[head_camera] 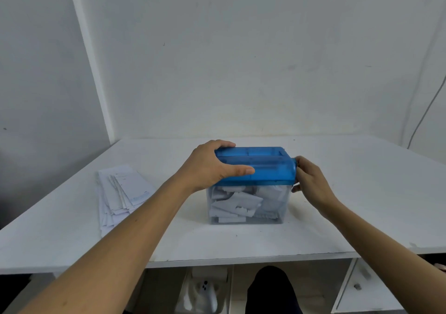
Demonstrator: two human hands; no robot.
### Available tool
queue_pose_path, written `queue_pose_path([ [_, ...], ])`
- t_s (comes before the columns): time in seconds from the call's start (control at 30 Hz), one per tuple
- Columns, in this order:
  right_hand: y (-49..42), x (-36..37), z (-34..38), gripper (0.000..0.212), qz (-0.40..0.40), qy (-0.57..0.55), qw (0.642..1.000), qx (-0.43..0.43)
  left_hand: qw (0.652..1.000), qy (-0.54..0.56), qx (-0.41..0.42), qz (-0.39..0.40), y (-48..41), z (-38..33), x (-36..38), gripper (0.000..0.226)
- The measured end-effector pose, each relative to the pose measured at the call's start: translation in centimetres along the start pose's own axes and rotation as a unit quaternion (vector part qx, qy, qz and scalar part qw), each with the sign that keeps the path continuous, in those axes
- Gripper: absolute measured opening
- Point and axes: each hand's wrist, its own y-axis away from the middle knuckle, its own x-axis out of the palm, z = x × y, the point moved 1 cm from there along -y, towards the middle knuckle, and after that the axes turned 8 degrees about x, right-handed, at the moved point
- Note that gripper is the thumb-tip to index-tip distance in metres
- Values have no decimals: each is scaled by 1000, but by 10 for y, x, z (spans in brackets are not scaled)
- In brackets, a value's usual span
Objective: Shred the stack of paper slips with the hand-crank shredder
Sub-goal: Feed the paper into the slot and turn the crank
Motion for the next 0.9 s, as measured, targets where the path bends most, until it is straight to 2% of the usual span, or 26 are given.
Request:
queue_pose_path([
  [0.23,16,-10,-2,21,68,37,996,35,1000,-7,6,-11,2,0,2,96],
  [0.4,36,-33,4,25,179,39,982,35,1000,-17,2,-24,0,1,3,88],
  [0.47,42,-45,10,28,213,72,974,19,999,-23,-1,-26,-1,2,4,90],
  [0.53,39,-54,17,22,230,140,963,-18,1000,-21,-8,-7,-3,2,1,95],
  [0.6,34,-57,25,17,257,155,953,-30,1000,-15,-13,13,-5,1,-2,98],
  [0.7,33,-56,34,33,288,153,945,-36,999,-21,-19,30,-6,0,-5,100],
  [0.87,33,-72,46,47,296,217,928,-59,999,-25,-26,38,-7,0,-5,101],
  [0.9,33,-75,49,51,302,200,930,-62,998,-24,-27,43,-8,1,-5,102],
])
